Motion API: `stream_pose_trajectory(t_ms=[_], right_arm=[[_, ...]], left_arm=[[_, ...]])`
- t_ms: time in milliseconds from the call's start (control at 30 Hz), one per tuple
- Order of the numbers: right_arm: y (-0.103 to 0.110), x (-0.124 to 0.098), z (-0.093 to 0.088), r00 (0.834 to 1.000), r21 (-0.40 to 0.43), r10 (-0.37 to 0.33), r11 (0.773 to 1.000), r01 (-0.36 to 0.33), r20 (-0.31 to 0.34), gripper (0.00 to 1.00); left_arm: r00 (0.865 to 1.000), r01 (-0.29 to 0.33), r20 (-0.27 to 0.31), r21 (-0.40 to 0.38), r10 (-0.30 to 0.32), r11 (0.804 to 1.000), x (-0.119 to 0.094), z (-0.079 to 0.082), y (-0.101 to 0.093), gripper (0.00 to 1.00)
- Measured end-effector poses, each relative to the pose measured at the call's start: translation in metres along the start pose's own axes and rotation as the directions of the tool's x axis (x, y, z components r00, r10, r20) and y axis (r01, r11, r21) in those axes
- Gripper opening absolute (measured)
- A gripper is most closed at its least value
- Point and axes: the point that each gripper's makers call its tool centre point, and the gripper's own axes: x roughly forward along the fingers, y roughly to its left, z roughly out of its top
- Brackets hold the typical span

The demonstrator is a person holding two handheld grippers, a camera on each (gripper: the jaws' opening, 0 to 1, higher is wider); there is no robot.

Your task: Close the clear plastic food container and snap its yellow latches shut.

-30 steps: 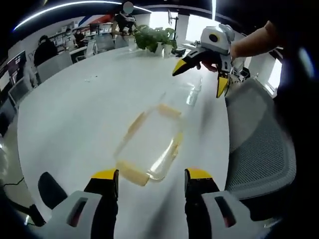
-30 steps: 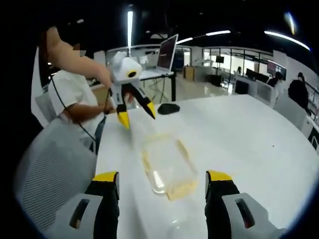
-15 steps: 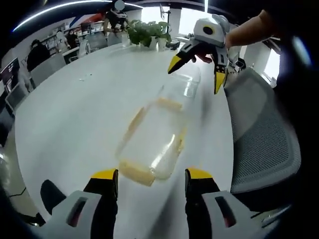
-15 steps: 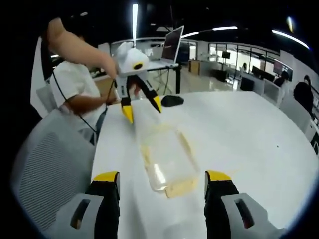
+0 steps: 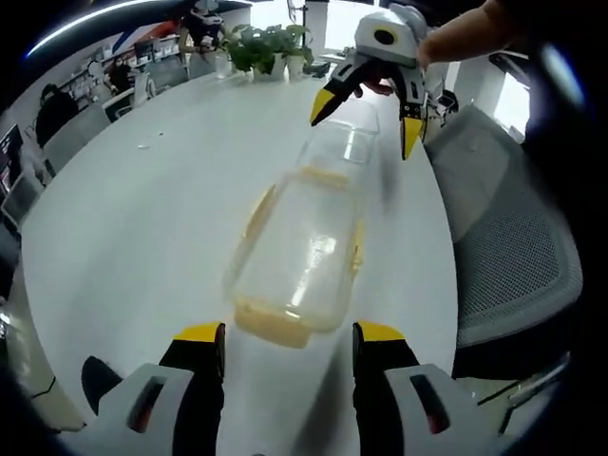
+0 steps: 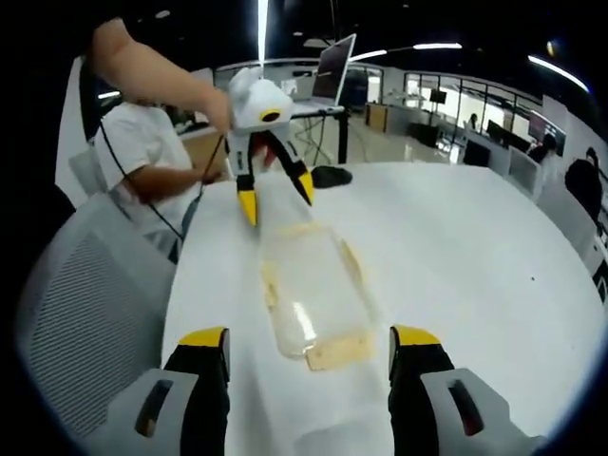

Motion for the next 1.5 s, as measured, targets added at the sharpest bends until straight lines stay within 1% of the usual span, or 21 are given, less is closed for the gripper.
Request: stream_pose_trajectory(t_ms=[67, 333, 633, 767, 900, 1067, 1100, 1200, 1367, 1433, 1467, 1500], right_arm=[[0.001, 0.002, -0.002, 1.0, -0.007, 0.007, 1.0, -0.007, -0.012, 0.67], [0.0, 0.009, -0.008, 0.999, -0.018, 0.02, 1.0, -0.021, -0.048, 0.66], [-0.004, 0.019, -0.016, 0.993, -0.033, 0.034, 0.999, -0.038, -0.114, 0.63], [-0.007, 0.023, -0.019, 0.989, -0.036, 0.037, 0.998, -0.043, -0.144, 0.63], [-0.008, 0.026, -0.022, 0.983, -0.041, 0.048, 0.998, -0.056, -0.176, 0.62], [-0.006, 0.031, -0.033, 0.969, -0.052, 0.071, 0.995, -0.085, -0.235, 0.61], [-0.007, 0.032, -0.033, 0.968, -0.061, 0.071, 0.994, -0.088, -0.239, 0.61], [-0.008, 0.035, -0.034, 0.964, -0.051, 0.081, 0.994, -0.097, -0.254, 0.61], [-0.014, 0.04, -0.036, 0.958, -0.077, 0.076, 0.992, -0.101, -0.276, 0.61], [-0.016, 0.042, -0.039, 0.952, -0.074, 0.082, 0.991, -0.108, -0.294, 0.6], [-0.017, 0.042, -0.038, 0.952, -0.093, 0.079, 0.989, -0.111, -0.296, 0.59], [-0.017, 0.042, -0.038, 0.951, -0.087, 0.083, 0.99, -0.114, -0.299, 0.58]], left_arm=[[1.0, 0.004, -0.014, 0.015, -0.003, 1.0, 0.002, -0.002, 0.002, 0.53], [1.0, 0.016, -0.027, 0.038, -0.014, 0.999, 0.005, -0.003, 0.007, 0.53], [0.999, 0.028, -0.047, 0.078, -0.024, 0.997, 0.009, -0.004, 0.014, 0.53], [0.997, 0.043, -0.068, 0.105, -0.036, 0.994, 0.01, -0.006, 0.012, 0.53], [0.997, 0.051, -0.071, 0.105, -0.044, 0.993, 0.013, -0.006, 0.011, 0.53], [0.995, 0.067, -0.084, 0.121, -0.058, 0.99, 0.018, -0.008, 0.01, 0.53], [0.994, 0.071, -0.091, 0.128, -0.06, 0.989, 0.019, -0.009, 0.01, 0.52], [0.993, 0.077, -0.095, 0.132, -0.065, 0.988, 0.021, -0.01, 0.009, 0.52], [0.991, 0.093, -0.109, 0.14, -0.078, 0.986, 0.023, -0.012, 0.007, 0.52], [0.99, 0.098, -0.117, 0.148, -0.081, 0.984, 0.023, -0.013, 0.008, 0.51], [0.989, 0.102, -0.12, 0.151, -0.084, 0.983, 0.023, -0.013, 0.007, 0.51], [0.989, 0.105, -0.123, 0.155, -0.086, 0.982, 0.024, -0.014, 0.007, 0.51]])
